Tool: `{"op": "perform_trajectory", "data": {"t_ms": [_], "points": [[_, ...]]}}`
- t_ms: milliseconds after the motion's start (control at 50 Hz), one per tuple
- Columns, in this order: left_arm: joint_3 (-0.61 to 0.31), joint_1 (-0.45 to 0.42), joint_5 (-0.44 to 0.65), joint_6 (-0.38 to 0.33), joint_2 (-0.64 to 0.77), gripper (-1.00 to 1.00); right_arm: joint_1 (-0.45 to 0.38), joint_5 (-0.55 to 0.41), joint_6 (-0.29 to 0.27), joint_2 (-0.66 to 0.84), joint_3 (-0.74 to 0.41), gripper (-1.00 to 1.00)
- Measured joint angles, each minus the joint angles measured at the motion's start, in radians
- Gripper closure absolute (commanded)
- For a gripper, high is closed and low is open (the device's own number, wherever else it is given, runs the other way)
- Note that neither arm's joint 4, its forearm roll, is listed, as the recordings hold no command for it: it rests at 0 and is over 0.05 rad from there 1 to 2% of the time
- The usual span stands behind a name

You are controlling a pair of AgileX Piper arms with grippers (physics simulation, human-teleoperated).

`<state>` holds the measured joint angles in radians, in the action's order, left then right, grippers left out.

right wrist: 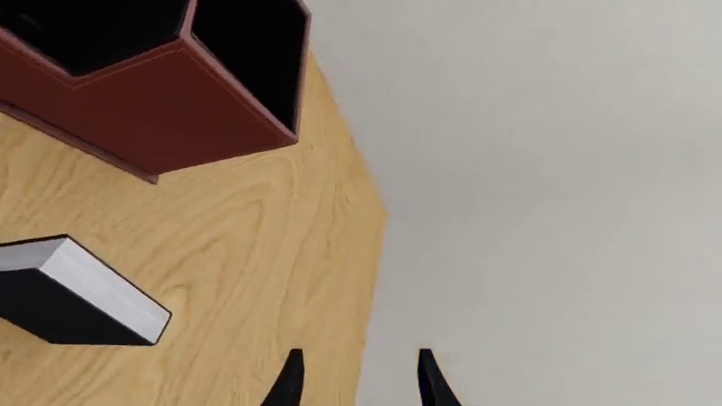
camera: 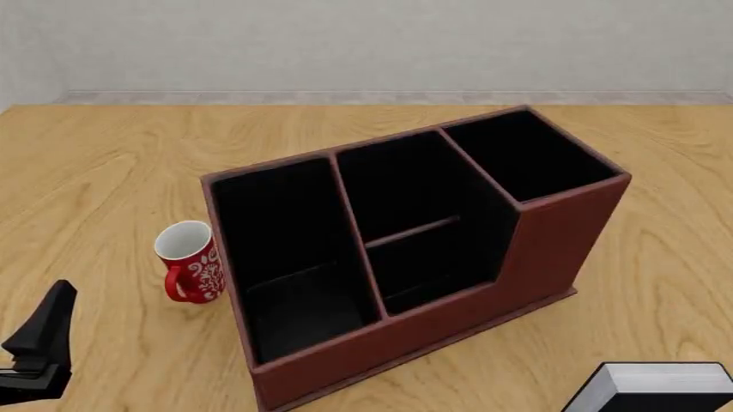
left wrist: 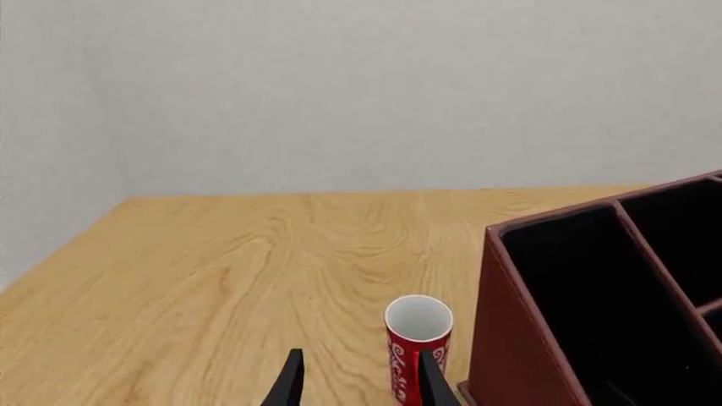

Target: Pick up the book and place it in the right compartment of the caddy.

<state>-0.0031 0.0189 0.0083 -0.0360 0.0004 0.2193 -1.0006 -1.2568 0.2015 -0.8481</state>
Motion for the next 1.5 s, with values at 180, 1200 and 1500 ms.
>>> {"op": "perform_trajectory", "data": {"t_ms": [180, 1200, 1500], "points": [[-0.004, 0.001, 0.003, -0.003, 0.0, -1.0, 0.002, -0.073, -0.041, 0.06, -0.043, -1.0], [-0.005, -0.007, 0.02, -0.02, 0.0, -1.0, 0.001, -0.218, -0.196, 0.385, -0.091, -1.0], [0.0, -0.005, 0.02, -0.017, 0.0, -1.0, -0.004, -0.219, -0.2, 0.424, -0.05, -1.0]]}}
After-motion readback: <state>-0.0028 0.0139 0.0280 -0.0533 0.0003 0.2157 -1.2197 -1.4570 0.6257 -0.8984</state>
